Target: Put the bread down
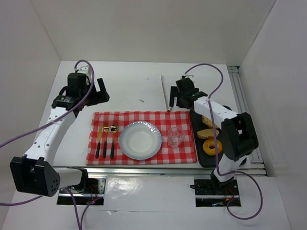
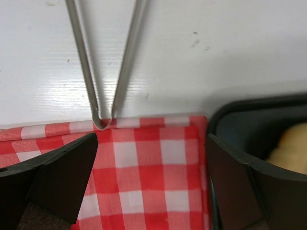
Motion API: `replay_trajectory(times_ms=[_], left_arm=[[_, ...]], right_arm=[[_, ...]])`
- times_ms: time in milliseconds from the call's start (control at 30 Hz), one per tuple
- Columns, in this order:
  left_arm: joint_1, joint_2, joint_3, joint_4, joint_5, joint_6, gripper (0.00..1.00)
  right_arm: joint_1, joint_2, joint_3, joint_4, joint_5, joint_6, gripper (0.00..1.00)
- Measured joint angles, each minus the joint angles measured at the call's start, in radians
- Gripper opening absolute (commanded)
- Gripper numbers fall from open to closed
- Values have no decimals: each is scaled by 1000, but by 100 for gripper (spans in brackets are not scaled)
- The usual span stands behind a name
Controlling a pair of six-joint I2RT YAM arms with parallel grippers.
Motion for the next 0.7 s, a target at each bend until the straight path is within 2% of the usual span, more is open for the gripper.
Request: replay_trajectory(times_ms=[333, 700], left_arm=[[0, 17, 0, -16, 28, -4, 99], [0, 18, -8, -15, 35, -21, 99]], right_arm=[[0, 202, 100, 125, -166, -76, 100], [13, 411, 282, 157, -140, -92, 100]])
